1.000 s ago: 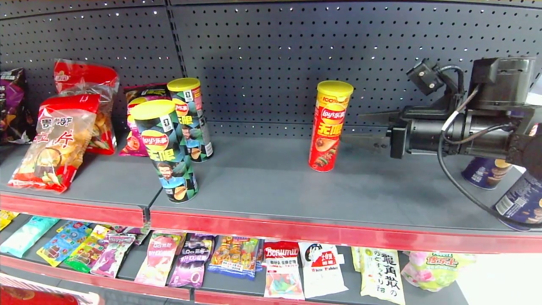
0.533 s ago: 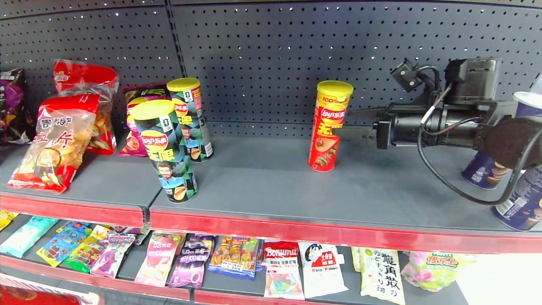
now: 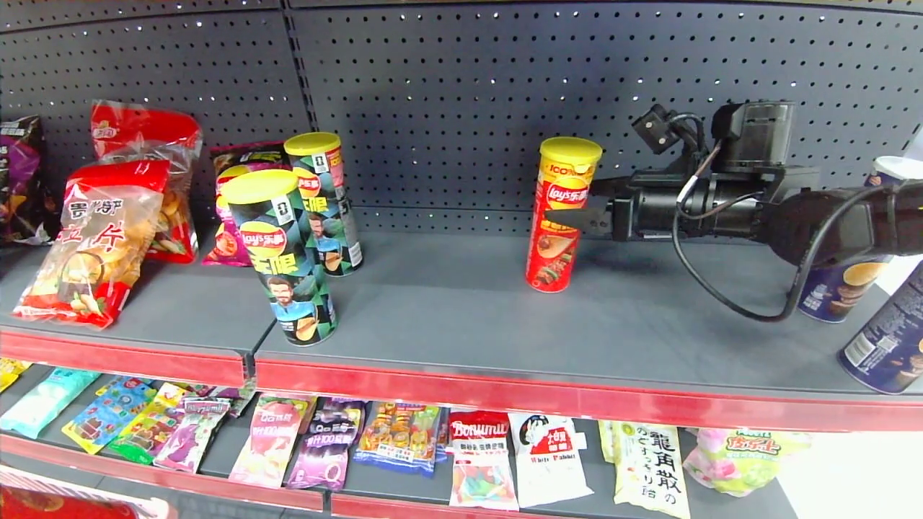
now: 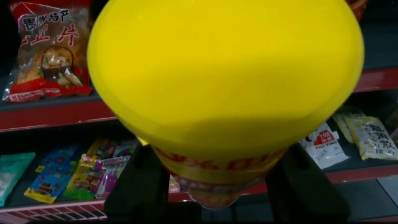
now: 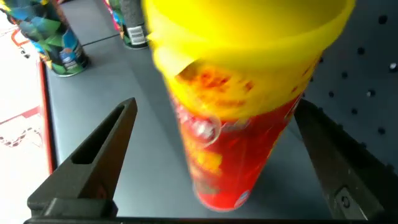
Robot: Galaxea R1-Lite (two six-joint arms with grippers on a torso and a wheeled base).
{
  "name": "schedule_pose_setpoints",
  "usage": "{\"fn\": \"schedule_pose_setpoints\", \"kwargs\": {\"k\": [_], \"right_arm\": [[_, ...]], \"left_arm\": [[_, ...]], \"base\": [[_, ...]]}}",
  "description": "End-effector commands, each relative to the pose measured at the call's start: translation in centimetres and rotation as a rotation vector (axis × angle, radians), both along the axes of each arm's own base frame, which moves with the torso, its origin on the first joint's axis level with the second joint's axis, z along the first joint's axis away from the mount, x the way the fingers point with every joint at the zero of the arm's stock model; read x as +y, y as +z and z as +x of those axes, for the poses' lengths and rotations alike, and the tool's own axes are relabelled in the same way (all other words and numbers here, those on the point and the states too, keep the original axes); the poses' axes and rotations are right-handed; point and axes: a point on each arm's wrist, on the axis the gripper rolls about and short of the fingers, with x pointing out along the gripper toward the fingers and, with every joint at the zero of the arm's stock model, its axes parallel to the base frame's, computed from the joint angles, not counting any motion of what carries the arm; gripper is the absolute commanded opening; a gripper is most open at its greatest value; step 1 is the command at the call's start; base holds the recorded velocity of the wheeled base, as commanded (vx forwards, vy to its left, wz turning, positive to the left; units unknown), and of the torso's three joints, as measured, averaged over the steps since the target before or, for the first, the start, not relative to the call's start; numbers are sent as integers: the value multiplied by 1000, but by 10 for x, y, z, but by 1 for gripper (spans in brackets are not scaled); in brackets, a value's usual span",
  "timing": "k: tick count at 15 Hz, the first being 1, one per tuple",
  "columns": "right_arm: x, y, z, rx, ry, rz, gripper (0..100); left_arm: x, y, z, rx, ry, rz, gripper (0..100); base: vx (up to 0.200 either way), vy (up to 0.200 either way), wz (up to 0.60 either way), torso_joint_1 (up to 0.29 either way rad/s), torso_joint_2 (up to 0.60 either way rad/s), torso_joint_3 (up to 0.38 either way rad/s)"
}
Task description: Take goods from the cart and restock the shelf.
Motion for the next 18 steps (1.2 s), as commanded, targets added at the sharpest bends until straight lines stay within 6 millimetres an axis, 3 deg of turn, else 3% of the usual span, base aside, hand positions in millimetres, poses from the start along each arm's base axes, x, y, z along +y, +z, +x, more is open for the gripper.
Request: {"fn": "schedule_pose_setpoints", "kwargs": {"k": [1, 6, 7, 10, 13, 18], "right_arm": [[3, -8, 12, 9, 3, -2, 100], [7, -9, 23, -8, 7, 0, 100], [8, -7, 26, -22, 9, 2, 0], [11, -4, 27, -27, 19, 6, 0], [10, 1, 17, -27, 14, 7, 0], [-5, 24, -52, -37, -6, -3, 0]], "left_arm": [[0, -1, 1, 4, 0, 0, 0], [0, -1, 1, 10, 0, 1, 0], [0, -1, 1, 10, 0, 1, 0], [0, -2, 2, 13, 0, 1, 0], [0, -3, 3, 19, 0, 1, 0], [0, -5, 3, 26, 0, 2, 0]], "base": [[0, 0, 0, 0, 0, 0], [0, 0, 0, 0, 0, 0], [0, 0, 0, 0, 0, 0], [0, 0, 0, 0, 0, 0], [0, 0, 0, 0, 0, 0], [0, 0, 0, 0, 0, 0]]}}
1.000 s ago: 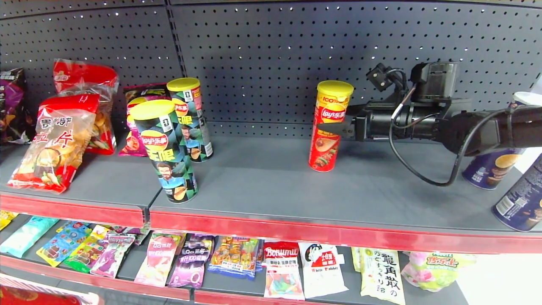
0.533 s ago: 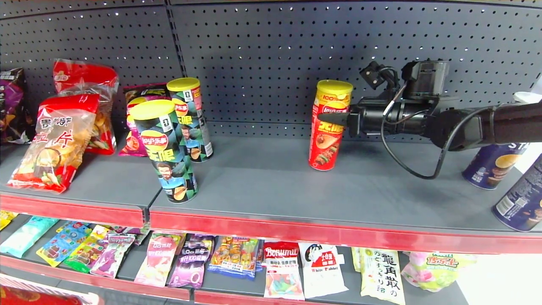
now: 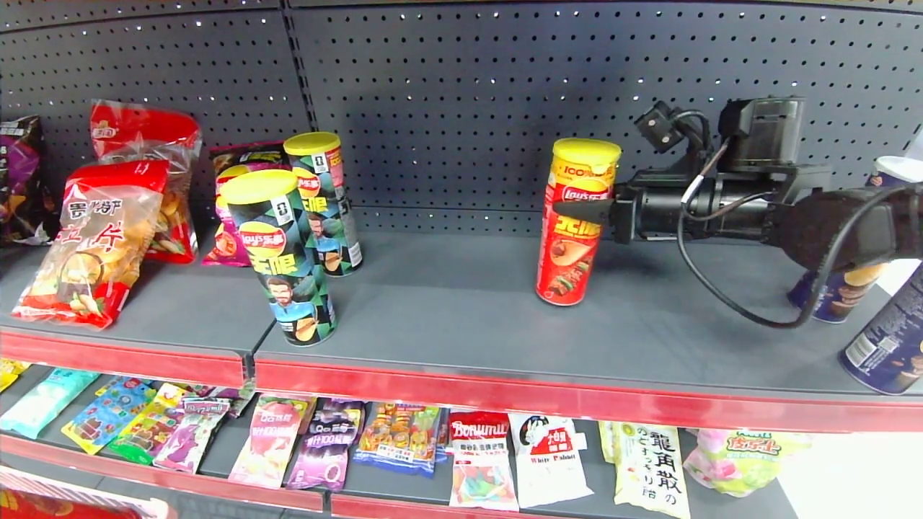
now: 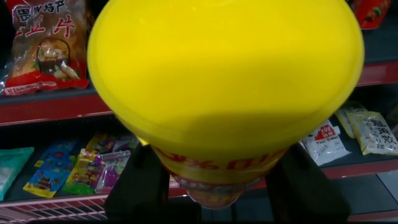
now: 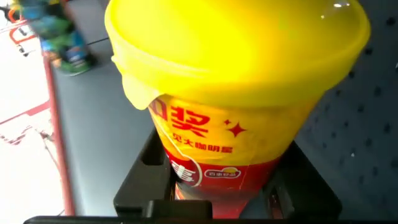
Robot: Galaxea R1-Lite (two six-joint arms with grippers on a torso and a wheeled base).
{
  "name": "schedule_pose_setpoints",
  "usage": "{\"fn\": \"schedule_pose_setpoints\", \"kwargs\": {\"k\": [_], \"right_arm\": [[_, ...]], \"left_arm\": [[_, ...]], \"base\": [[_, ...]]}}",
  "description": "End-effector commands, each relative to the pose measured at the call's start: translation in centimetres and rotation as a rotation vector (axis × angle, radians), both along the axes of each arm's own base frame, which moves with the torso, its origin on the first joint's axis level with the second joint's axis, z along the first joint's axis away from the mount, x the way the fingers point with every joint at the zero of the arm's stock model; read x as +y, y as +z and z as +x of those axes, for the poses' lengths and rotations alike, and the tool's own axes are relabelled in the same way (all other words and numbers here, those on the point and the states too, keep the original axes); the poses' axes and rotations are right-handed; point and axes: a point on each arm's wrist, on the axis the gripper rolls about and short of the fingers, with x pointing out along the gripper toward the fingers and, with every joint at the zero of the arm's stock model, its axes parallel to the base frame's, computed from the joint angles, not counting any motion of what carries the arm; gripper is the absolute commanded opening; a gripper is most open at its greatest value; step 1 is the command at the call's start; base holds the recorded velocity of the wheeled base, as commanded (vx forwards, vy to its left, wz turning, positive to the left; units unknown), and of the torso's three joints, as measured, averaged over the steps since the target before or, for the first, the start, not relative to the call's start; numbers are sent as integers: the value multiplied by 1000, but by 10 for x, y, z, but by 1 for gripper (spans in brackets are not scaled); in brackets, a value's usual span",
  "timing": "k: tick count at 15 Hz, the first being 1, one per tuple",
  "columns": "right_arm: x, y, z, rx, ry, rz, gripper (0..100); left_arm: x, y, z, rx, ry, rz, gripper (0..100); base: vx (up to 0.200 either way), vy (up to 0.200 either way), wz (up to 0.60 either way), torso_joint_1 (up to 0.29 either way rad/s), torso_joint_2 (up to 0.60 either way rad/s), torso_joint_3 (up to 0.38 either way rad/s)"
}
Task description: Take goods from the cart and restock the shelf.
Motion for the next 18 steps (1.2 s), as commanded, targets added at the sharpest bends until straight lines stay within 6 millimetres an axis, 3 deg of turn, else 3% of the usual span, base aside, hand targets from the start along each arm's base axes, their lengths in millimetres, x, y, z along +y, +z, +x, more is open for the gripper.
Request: {"fn": "schedule_pose_setpoints", "kwargs": {"k": [1, 5, 13, 18], "right_arm": [[-11, 17, -44, -30, 2, 3, 0], [-11, 4, -77, -9, 16, -39, 0], [8, -12, -99, -11, 69, -47, 0], [21, -10, -108, -17, 85, -49, 0]], "left_arm": [[0, 0, 1, 6, -2, 0, 0], [0, 0, 3, 14, -5, 1, 0], [0, 0, 1, 7, -3, 0, 0], [0, 0, 1, 3, -3, 0, 0]], "base": [[0, 0, 0, 0, 0, 0], [0, 0, 0, 0, 0, 0], [0, 0, 0, 0, 0, 0], [0, 0, 0, 0, 0, 0]]}}
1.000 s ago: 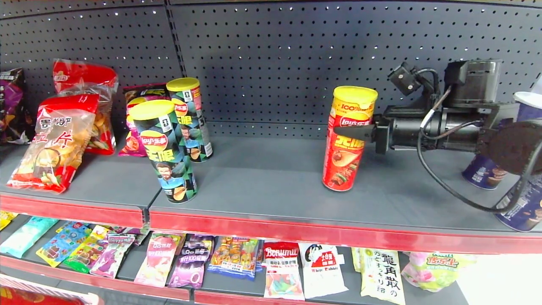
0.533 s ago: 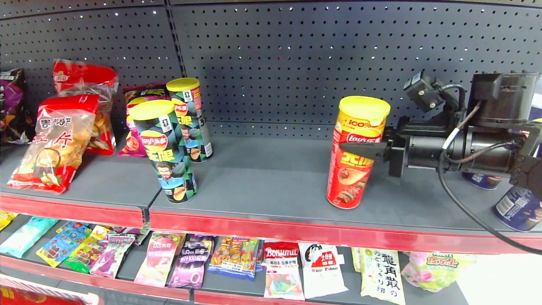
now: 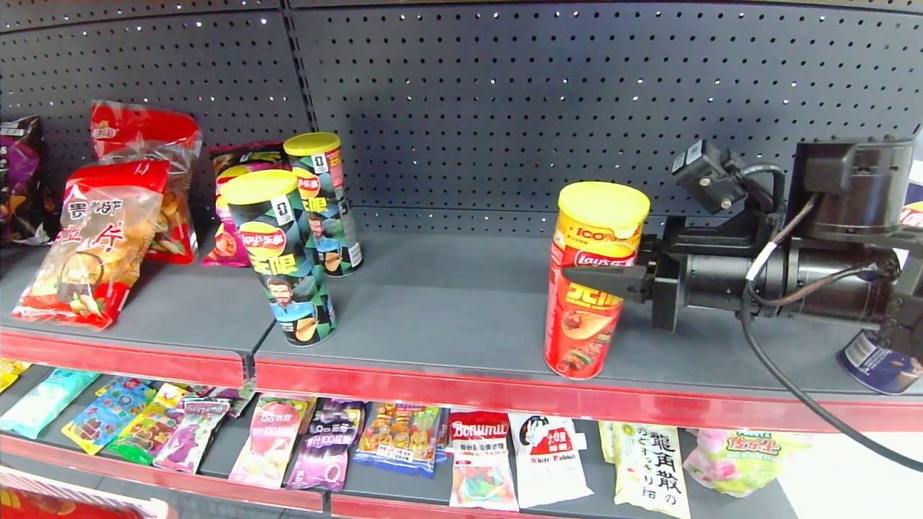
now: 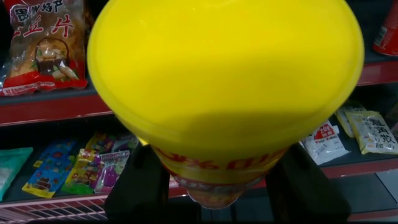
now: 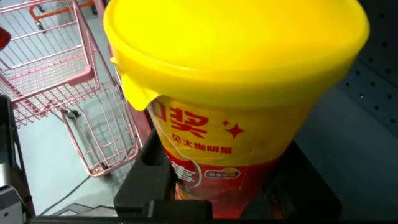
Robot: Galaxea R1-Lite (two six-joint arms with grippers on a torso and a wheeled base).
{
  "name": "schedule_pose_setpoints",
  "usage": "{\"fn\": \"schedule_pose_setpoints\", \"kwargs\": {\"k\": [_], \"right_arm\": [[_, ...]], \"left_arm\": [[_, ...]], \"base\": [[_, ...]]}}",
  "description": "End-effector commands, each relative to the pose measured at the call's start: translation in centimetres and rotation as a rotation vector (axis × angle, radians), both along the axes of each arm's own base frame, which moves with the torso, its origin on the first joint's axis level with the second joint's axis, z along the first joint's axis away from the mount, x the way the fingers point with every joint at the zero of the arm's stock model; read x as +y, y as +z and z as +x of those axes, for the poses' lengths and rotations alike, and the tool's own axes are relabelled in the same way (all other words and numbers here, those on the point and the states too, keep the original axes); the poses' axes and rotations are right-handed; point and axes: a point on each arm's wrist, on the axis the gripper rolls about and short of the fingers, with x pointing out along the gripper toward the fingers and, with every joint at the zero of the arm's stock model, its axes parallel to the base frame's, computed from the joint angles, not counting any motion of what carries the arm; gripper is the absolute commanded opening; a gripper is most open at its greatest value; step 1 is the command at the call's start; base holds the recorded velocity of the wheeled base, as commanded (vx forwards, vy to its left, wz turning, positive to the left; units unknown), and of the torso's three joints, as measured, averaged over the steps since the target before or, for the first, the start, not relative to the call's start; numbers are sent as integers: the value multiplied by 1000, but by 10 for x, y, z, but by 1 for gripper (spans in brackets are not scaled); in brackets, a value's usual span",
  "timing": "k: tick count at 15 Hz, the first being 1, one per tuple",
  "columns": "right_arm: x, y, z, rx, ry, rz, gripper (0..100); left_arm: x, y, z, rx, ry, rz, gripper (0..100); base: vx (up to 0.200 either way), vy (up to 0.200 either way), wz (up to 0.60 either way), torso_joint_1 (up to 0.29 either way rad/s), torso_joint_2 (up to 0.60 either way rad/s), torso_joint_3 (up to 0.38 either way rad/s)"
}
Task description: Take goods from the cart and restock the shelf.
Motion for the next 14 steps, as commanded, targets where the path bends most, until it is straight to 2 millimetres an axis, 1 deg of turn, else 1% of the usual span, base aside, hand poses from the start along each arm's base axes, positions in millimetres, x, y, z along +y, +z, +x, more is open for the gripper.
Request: {"fn": "schedule_pose_setpoints", "kwargs": {"k": [1, 7, 12, 13, 14], "right_arm": [[5, 1, -6, -1, 14, 0, 0], [1, -8, -12, 26, 8, -17, 0], [-2, -9, -9, 30, -5, -19, 0], [-4, -10, -7, 34, -13, -19, 100], [-4, -10, -7, 34, -16, -19, 100]], "left_arm": [[0, 0, 0, -1, 0, 0, 0], [0, 0, -1, -4, 0, 0, 0], [0, 0, -1, -4, 0, 0, 0], [0, 0, -1, -6, 0, -1, 0], [0, 0, -1, -4, 0, 0, 0]], "base": [[0, 0, 0, 0, 0, 0], [0, 0, 0, 0, 0, 0], [0, 0, 0, 0, 0, 0], [0, 0, 0, 0, 0, 0], [0, 0, 0, 0, 0, 0]]}}
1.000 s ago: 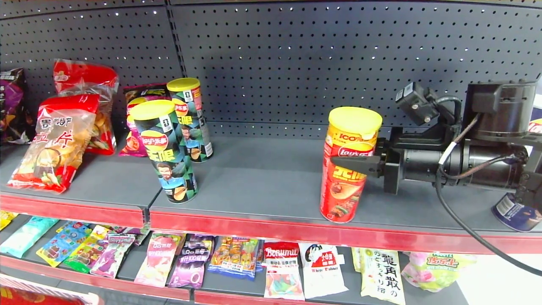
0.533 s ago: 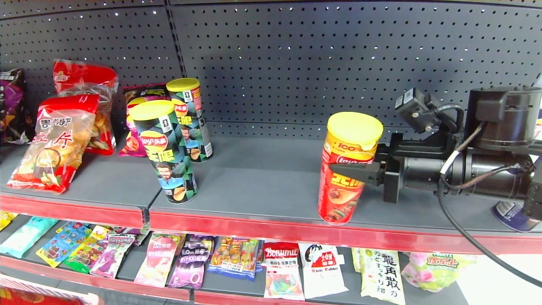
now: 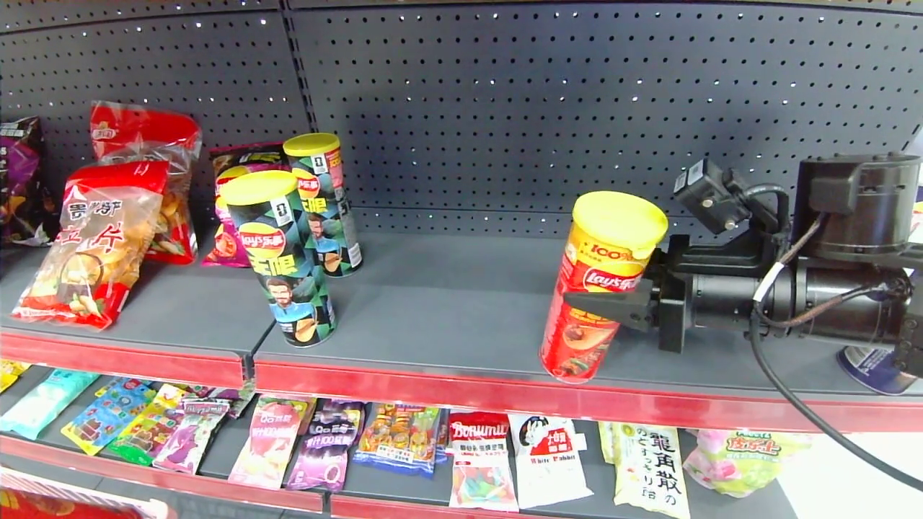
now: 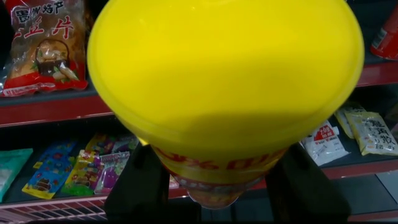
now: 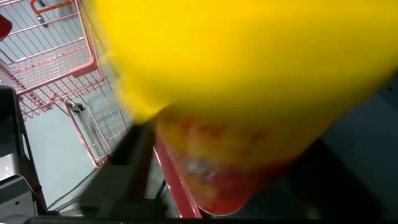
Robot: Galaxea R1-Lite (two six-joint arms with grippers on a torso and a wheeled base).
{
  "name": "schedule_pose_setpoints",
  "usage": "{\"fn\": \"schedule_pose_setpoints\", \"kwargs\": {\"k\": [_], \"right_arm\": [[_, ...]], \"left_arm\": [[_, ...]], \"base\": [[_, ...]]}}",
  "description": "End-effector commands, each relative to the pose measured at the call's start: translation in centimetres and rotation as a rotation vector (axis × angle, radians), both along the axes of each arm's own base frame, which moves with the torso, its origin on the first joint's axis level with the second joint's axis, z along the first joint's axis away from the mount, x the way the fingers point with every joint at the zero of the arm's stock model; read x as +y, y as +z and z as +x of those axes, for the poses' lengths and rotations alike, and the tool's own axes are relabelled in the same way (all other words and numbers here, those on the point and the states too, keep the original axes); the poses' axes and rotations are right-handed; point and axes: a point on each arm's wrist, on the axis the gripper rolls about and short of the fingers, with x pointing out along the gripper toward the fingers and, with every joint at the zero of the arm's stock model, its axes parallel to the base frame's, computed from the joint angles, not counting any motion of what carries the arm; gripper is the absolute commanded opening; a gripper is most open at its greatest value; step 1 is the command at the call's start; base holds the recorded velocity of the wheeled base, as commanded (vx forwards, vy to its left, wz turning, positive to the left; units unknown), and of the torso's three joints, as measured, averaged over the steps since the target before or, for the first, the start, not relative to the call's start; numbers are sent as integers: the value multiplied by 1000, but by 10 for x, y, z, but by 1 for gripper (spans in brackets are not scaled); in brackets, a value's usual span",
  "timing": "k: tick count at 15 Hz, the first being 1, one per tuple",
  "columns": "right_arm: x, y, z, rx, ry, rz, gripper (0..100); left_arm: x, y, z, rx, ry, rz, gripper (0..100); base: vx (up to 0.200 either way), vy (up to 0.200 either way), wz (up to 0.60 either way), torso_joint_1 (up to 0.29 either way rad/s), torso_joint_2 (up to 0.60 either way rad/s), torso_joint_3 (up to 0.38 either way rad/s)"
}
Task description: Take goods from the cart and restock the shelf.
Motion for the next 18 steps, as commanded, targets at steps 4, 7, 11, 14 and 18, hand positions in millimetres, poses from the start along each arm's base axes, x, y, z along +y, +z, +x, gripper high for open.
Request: {"fn": "schedule_pose_setpoints", "kwargs": {"k": [4, 7, 11, 14, 18], "right_arm": [[-3, 1, 3, -11, -13, 3, 100], [-22, 2, -5, -15, -89, -1, 100], [-50, 7, -49, -41, -146, 32, 100], [-75, 2, -95, -77, -244, 47, 100], [-111, -14, -178, -236, -647, 51, 100]], "left_arm": [[0, -1, 0, 4, 0, 1, 0], [0, 0, 1, 4, -2, 1, 0], [0, -1, 2, 12, -12, 1, 0], [-1, -4, 4, 30, -22, 2, 0], [-2, 0, 7, 42, -54, 1, 0]], "base": [[0, 0, 0, 0, 0, 0], [0, 0, 0, 0, 0, 0], [0, 0, 0, 0, 0, 0], [0, 0, 0, 0, 0, 0], [0, 0, 0, 0, 0, 0]]}}
